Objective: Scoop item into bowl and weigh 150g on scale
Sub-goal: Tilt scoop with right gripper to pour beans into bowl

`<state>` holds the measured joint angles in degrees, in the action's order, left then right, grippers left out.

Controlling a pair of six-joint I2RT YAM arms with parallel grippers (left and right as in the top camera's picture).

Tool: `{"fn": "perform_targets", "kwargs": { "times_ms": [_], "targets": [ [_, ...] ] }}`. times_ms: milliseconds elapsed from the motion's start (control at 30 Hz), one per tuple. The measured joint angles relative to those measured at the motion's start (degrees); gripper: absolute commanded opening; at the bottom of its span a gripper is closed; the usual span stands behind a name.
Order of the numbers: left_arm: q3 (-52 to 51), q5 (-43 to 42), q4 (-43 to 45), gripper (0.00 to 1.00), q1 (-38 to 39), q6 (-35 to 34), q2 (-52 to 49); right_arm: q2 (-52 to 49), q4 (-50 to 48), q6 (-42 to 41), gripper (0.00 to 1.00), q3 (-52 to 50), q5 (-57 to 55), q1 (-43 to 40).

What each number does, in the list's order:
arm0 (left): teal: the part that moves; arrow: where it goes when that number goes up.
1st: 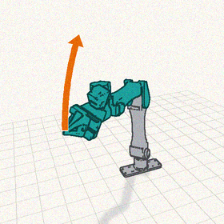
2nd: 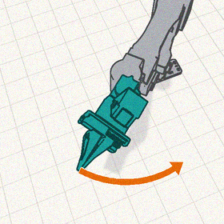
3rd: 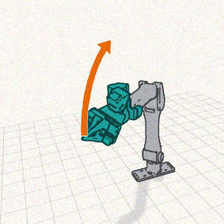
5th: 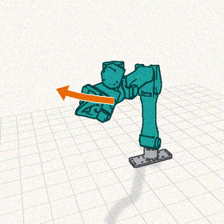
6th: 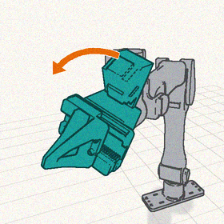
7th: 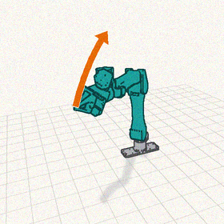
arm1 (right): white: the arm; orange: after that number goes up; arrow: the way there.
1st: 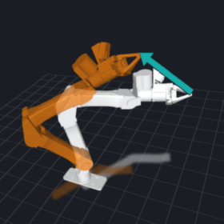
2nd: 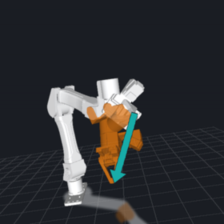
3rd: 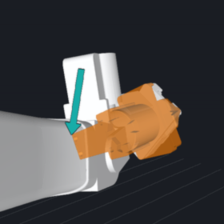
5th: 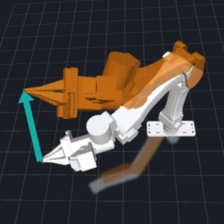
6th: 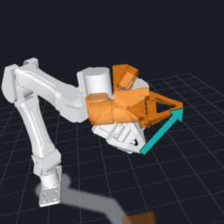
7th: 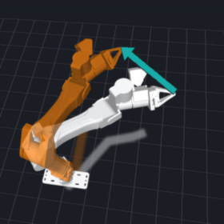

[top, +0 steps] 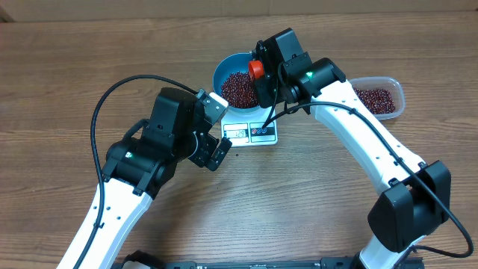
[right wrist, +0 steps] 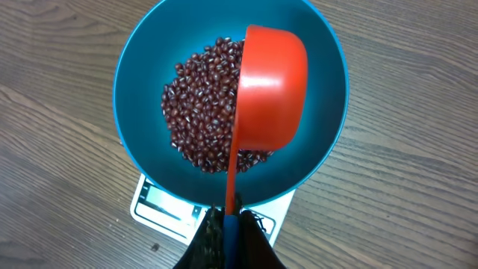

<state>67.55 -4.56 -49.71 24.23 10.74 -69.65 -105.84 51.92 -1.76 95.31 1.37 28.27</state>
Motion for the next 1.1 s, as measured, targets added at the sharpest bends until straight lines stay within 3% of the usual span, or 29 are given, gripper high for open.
{"fn": "perform_targets", "kwargs": {
  "times_ms": [467,1100],
  "targets": [
    [0.0,0.0,0.0,1.00,0.0,0.0,0.0,1.8,0.2,4.4,0.03,0.0,-12.1,6.2],
    [0.0,0.0,0.0,1.00,0.0,0.0,0.0,1.8,1.8,6.8,0.04,0.0,-11.8,5.9]
  ]
}}
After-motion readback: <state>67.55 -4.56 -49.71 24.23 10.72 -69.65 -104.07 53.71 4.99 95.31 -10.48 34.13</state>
